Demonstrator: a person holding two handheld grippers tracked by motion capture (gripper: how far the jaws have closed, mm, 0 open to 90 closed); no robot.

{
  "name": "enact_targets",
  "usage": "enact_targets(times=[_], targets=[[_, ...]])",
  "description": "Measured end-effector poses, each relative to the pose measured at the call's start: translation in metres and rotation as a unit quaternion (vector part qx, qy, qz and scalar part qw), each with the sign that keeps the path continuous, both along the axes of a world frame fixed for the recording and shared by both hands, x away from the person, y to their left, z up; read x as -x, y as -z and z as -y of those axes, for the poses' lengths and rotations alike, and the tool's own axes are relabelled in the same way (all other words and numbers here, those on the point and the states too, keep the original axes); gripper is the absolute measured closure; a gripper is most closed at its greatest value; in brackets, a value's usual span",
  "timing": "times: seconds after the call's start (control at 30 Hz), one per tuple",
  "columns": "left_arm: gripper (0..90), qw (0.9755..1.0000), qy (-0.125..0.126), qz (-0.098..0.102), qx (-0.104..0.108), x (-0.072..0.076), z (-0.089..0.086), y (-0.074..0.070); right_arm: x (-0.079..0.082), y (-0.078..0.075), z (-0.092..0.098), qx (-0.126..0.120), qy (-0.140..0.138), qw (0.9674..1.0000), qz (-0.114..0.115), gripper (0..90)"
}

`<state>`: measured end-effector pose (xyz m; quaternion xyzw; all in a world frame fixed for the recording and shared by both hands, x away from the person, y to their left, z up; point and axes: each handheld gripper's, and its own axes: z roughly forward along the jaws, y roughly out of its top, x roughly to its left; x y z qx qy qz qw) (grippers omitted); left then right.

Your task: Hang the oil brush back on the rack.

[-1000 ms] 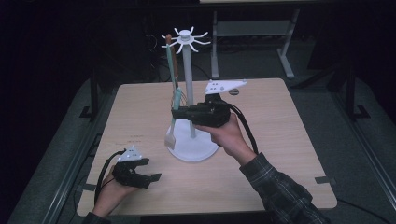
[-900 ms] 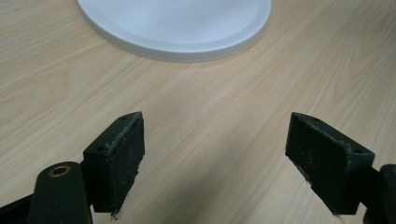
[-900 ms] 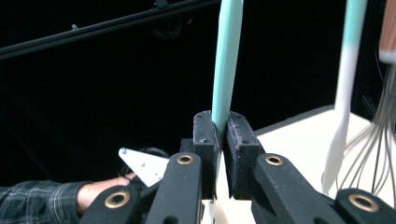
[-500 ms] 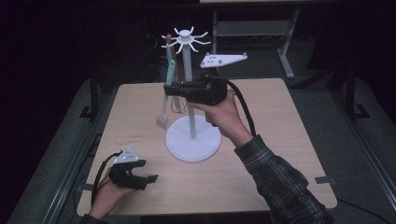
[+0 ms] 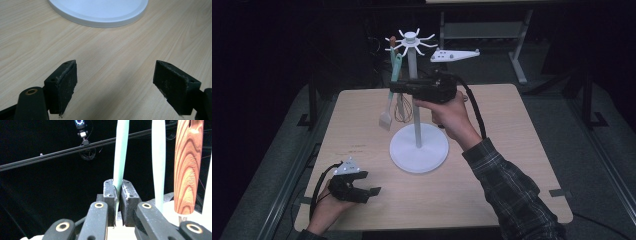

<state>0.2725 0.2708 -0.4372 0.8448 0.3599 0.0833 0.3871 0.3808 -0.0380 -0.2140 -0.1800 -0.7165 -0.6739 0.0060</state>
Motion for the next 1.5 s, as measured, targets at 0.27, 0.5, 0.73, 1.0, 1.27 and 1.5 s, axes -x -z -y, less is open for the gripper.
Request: enact_targets(times=[0.27,0.5,0.73,1.0,1.27,1.5], targets=[[19.2,1.0,0.0,0.002,-0.001,0.0,0.0,0.0,-0.003,0.001,0.006,-0.007,0.006,1.0,-0.001,83.9],[19.2,1.0,0.001,0.001,-0.004,0.0,0.0,0.0,-0.009,0.006,0.009,-0.006,0.009,0.9998,-0.016,83.9],[19.2,1.0,0.005,0.002,-0.008,0.0,0.0,0.0,-0.01,0.008,0.012,-0.005,0.017,0.9997,-0.014,83.5],[19.2,1.0,0.006,0.001,-0.006,0.0,0.001,0.0,-0.007,0.009,0.014,0.008,0.03,0.9995,-0.003,73.9],[19.2,0.9999,0.009,0.007,-0.009,0.0,-0.001,0.0,-0.004,0.022,0.021,0.029,0.046,0.9985,0.0,59.6],[19.1,0.9999,0.01,0.008,-0.005,0.0,-0.001,0.0,-0.004,0.031,0.028,0.042,0.057,0.9975,-0.005,50.4]])
